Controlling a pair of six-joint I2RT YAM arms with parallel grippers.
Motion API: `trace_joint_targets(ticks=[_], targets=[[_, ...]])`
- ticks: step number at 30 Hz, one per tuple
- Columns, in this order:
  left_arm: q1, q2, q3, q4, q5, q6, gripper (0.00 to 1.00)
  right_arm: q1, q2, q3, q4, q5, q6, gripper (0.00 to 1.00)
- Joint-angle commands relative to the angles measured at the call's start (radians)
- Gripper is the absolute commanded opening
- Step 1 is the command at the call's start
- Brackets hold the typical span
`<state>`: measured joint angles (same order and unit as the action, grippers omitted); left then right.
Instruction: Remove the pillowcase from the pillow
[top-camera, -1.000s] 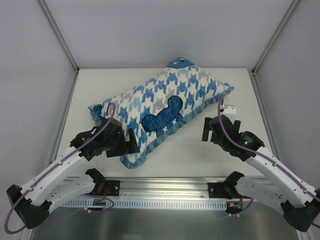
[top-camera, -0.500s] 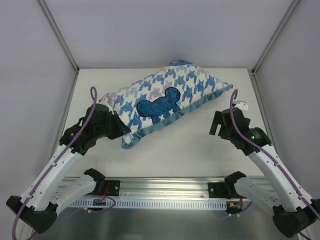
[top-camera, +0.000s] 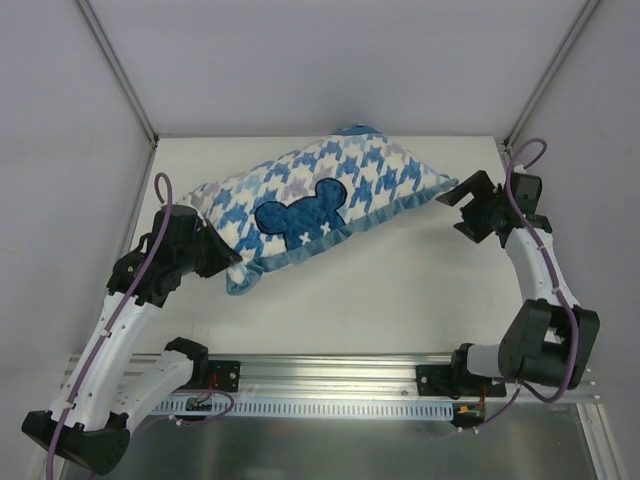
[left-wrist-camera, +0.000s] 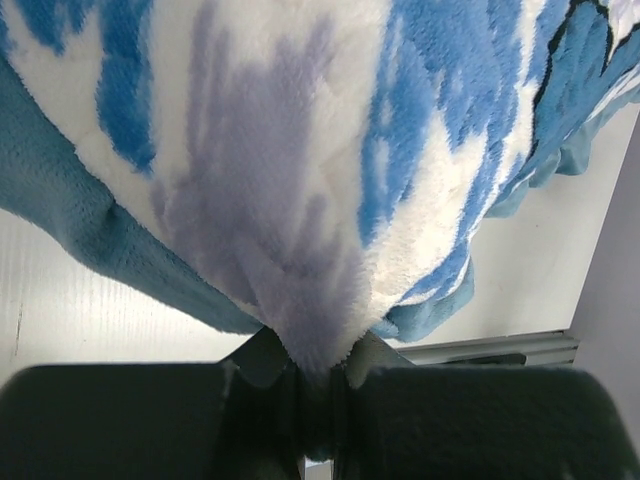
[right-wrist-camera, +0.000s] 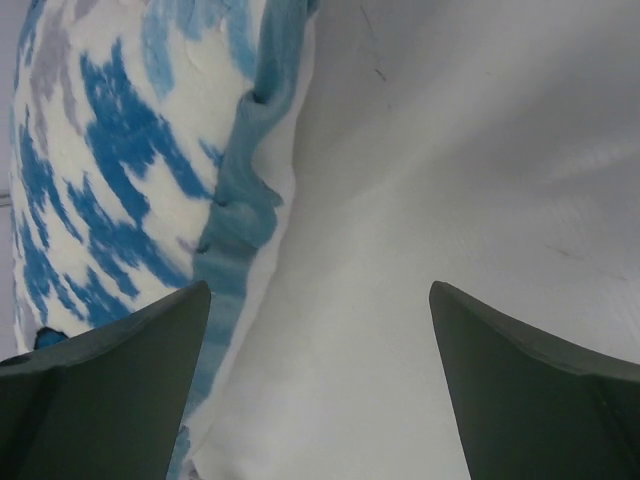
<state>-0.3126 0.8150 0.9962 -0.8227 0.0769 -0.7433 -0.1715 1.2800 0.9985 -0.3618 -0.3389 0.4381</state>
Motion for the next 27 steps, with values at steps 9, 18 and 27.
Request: trace_joint_targets(ticks=[9, 18, 27], targets=[[0.009, -0.011, 0.067, 0.010, 0.023, 0.022, 0.00, 0.043, 0.406, 0.217, 0.442, -0.166, 0.311, 0.89], [0.010, -0.008, 0.156, -0.023, 0.003, 0.082, 0.00, 0.040, 0.205, 0.180, 0.307, -0.006, 0.165, 0.01], [0.013, 0.069, 0.541, -0.136, -0.109, 0.225, 0.00, 0.027, -0.358, 0.124, -0.018, 0.147, -0.031, 0.01]])
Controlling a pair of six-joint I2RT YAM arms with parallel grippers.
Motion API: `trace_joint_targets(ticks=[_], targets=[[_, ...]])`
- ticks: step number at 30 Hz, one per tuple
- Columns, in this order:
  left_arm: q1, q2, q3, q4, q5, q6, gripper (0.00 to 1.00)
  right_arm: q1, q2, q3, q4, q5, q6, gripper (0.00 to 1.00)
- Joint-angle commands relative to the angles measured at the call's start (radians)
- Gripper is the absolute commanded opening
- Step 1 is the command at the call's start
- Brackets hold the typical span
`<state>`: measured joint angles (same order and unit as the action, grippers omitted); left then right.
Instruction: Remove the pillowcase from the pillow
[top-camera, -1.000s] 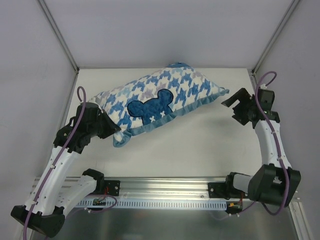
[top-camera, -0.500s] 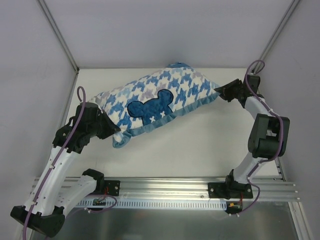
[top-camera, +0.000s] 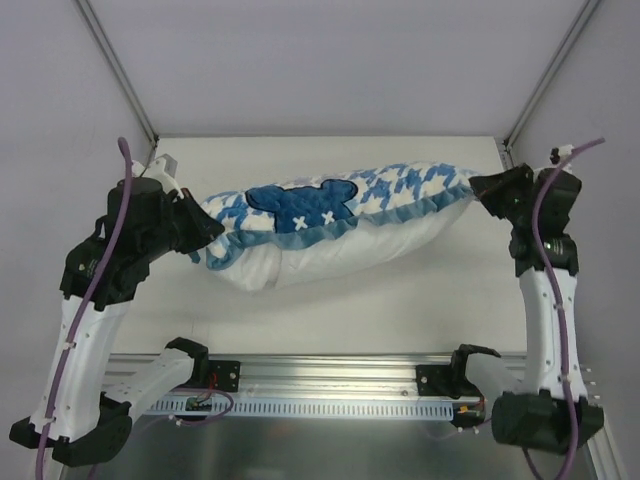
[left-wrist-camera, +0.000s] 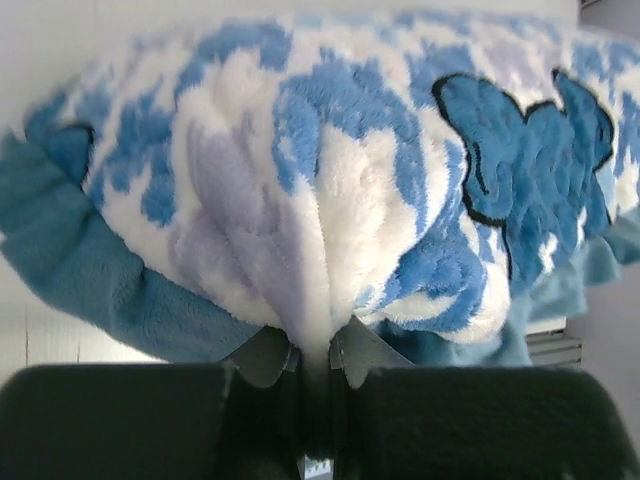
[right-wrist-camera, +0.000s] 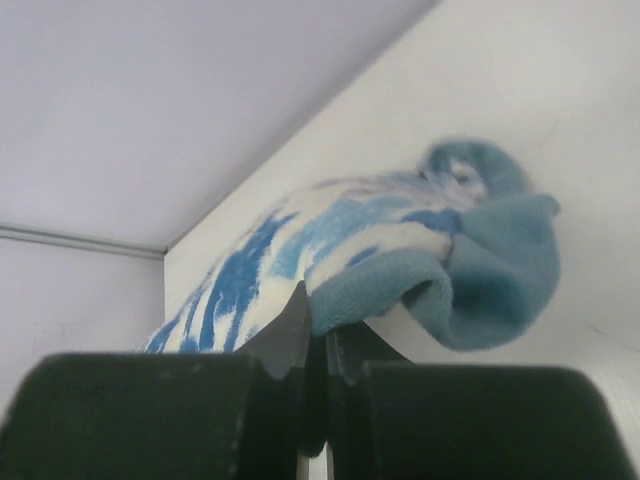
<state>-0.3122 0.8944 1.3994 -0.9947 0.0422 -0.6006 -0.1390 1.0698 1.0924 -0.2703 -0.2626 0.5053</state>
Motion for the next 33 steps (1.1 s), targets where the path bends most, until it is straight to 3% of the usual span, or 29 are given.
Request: trace_joint_targets(ticks=[1, 5, 9, 13, 17, 18, 19, 20, 21, 22, 23, 24, 26, 29, 33], targets=[[0.013, -0.011, 0.194, 0.027, -0.087, 0.099, 0.00, -0.005, -0.231, 0.046, -0.189, 0.098, -0.115, 0.01], [0.013, -0.023, 0.321, -0.027, -0.142, 0.119, 0.00, -0.005, -0.402, 0.148, -0.381, 0.193, -0.198, 0.01], [0.013, -0.034, 0.346, -0.042, -0.148, 0.101, 0.00, -0.004, -0.453, 0.253, -0.492, 0.255, -0.240, 0.01], [0.013, 0.050, 0.258, -0.039, -0.186, 0.068, 0.00, -0.005, -0.352, 0.279, -0.480, 0.241, -0.235, 0.01], [0.053, 0.304, 0.256, -0.012, -0.162, 0.068, 0.00, -0.004, -0.113, 0.340, -0.403, 0.243, -0.243, 0.01], [0.073, 0.355, 0.266, 0.001, -0.130, 0.073, 0.00, -0.004, 0.015, 0.377, -0.402, 0.252, -0.249, 0.01], [0.091, 0.406, 0.307, 0.013, -0.102, 0.076, 0.00, -0.002, 0.083, 0.424, -0.421, 0.256, -0.267, 0.07], [0.105, 0.505, 0.338, 0.013, -0.047, 0.082, 0.06, 0.010, 0.152, 0.539, -0.443, 0.287, -0.284, 0.47], [0.131, 0.553, 0.375, 0.011, -0.013, 0.090, 0.30, 0.013, 0.289, 0.614, -0.473, 0.286, -0.301, 0.67], [0.137, 0.592, 0.445, 0.010, 0.008, 0.103, 0.46, 0.013, 0.353, 0.702, -0.595, 0.283, -0.312, 0.77], [0.139, 0.638, 0.472, 0.007, 0.025, 0.108, 0.74, 0.022, 0.407, 0.787, -0.659, 0.275, -0.332, 0.87], [0.140, 0.652, 0.495, 0.007, 0.041, 0.114, 0.98, 0.032, 0.450, 0.896, -0.696, 0.293, -0.343, 0.89], [0.139, 0.658, 0.530, 0.010, 0.038, 0.127, 0.99, 0.062, 0.414, 0.887, -0.683, 0.333, -0.366, 0.99], [0.139, 0.640, 0.518, 0.011, -0.007, 0.143, 0.99, 0.067, 0.267, 0.704, -0.546, 0.344, -0.379, 0.96], [0.139, 0.607, 0.419, 0.030, -0.007, 0.150, 0.98, 0.101, 0.187, 0.551, -0.494, 0.312, -0.376, 0.96]])
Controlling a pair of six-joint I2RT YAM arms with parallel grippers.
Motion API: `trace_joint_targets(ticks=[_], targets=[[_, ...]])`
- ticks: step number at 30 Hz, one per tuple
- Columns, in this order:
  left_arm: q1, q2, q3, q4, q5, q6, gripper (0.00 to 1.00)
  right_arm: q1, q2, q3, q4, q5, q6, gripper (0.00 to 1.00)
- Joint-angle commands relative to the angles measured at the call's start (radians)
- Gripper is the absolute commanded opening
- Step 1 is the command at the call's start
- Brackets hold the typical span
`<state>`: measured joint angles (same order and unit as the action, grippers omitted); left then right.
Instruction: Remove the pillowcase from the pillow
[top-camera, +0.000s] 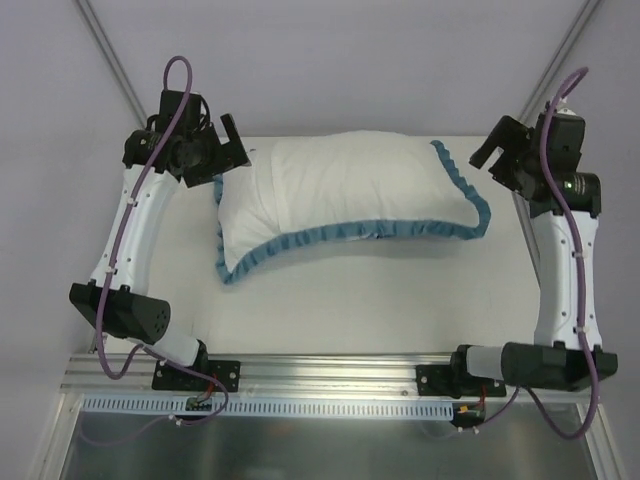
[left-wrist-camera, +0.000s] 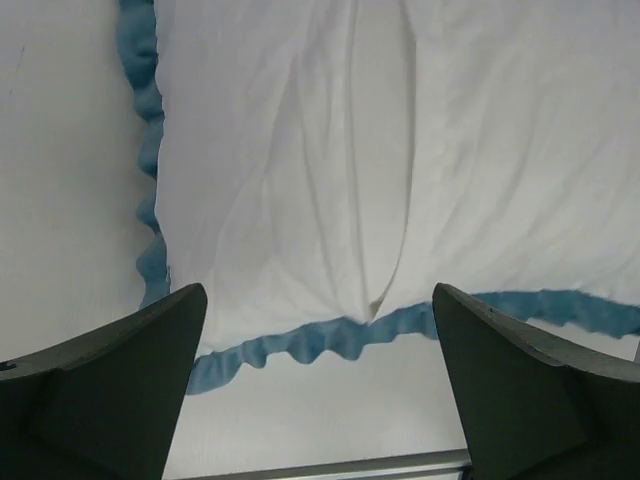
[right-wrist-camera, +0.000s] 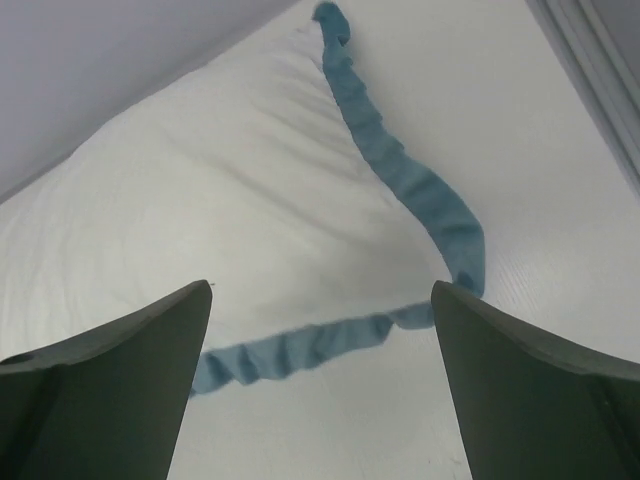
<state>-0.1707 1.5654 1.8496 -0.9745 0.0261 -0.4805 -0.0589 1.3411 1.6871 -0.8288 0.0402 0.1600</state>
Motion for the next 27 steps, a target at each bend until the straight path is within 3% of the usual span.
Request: trace_joint_targets(ticks=[1, 11, 17, 22, 24, 26, 27], targets=[[-0.003, -0.071, -0.086, 0.019, 0.020, 0.033, 0.97, 0.057, -0.100, -0.097, 0.074, 0.012, -0.031, 0.96], [-0.023, -0.205, -0.415, 0.146, 0.057, 0.020, 0.94, 0.494, -0.115, -0.352, 0.131, 0.176, 0.012, 0.96], [-0.042, -0.186, -0.460, 0.194, 0.061, 0.010, 0.92, 0.657, -0.044, -0.356, 0.132, 0.254, 0.032, 0.96], [-0.070, -0.067, -0.440, 0.266, 0.094, 0.000, 0.92, 0.711, 0.029, -0.303, 0.125, 0.234, 0.039, 0.96], [-0.099, 0.014, -0.431, 0.273, 0.074, -0.006, 0.76, 0.731, 0.038, -0.302, 0.123, 0.234, 0.039, 0.96], [-0.148, 0.073, -0.426, 0.286, 0.071, -0.020, 0.54, 0.737, 0.029, -0.323, 0.119, 0.239, 0.045, 0.96], [-0.171, 0.085, -0.426, 0.292, 0.071, -0.027, 0.33, 0.738, 0.011, -0.334, 0.119, 0.240, 0.049, 0.96]])
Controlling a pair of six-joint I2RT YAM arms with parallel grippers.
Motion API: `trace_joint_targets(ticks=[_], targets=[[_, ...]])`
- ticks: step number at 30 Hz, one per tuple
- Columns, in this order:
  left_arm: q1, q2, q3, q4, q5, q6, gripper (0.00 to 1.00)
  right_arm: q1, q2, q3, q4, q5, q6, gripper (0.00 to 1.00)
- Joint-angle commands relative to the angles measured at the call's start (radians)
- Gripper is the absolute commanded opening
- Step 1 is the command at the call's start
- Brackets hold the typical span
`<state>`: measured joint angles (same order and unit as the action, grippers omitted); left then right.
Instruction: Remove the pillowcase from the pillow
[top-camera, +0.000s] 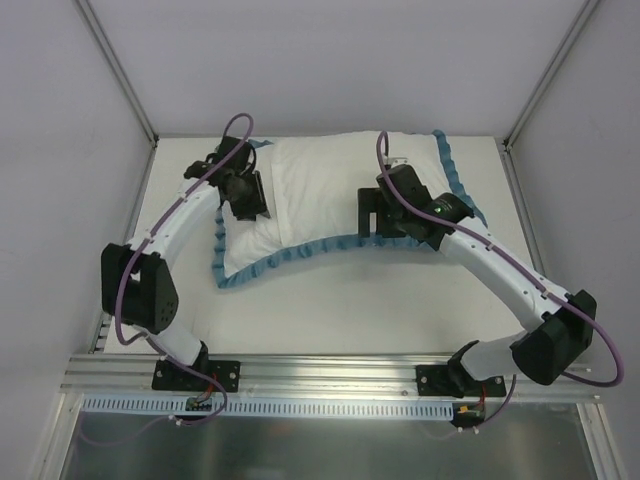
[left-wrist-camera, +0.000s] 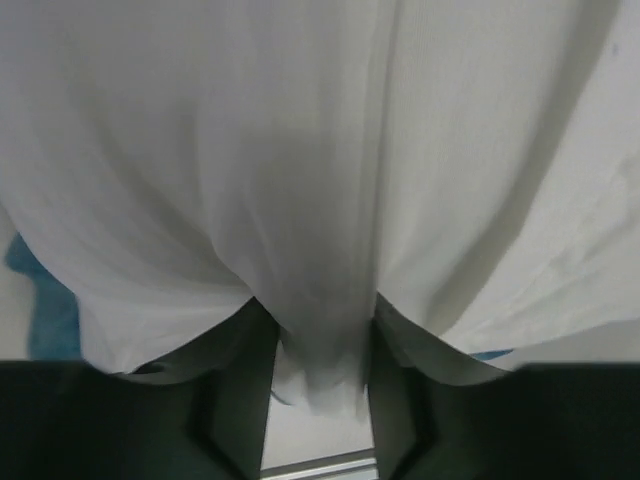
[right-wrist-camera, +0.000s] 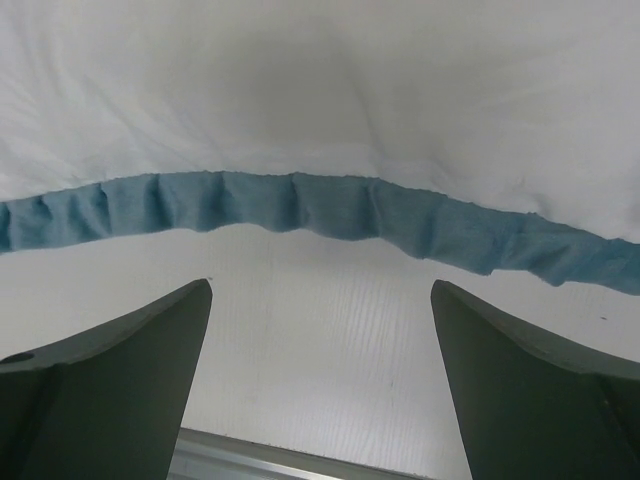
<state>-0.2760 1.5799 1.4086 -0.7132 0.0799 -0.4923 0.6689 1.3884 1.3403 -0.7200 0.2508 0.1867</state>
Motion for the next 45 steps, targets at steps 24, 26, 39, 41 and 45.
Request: trace_joint_targets(ticks=[24, 26, 39, 41, 45], targets=[[-0.374, -0.305, -0.267, 0.090, -0.026, -0.199, 0.85, 0.145, -0.149, -0.030, -0.061, 0.148, -0.015, 0.96], [-0.374, -0.316, -0.266, 0.100, -0.055, -0.218, 0.86, 0.176, -0.109, 0.000, -0.061, 0.157, -0.013, 0.96], [-0.348, -0.097, -0.132, 0.136, -0.204, -0.333, 0.81, 0.207, 0.168, 0.178, -0.042, 0.162, -0.036, 0.98], [-0.344, -0.080, -0.151, 0.136, -0.224, -0.347, 0.73, 0.207, 0.208, 0.206, -0.048, 0.168, -0.036, 0.99], [-0.327, -0.109, -0.201, 0.136, -0.220, -0.358, 0.44, 0.209, 0.270, 0.252, -0.061, 0.156, -0.032, 0.99]])
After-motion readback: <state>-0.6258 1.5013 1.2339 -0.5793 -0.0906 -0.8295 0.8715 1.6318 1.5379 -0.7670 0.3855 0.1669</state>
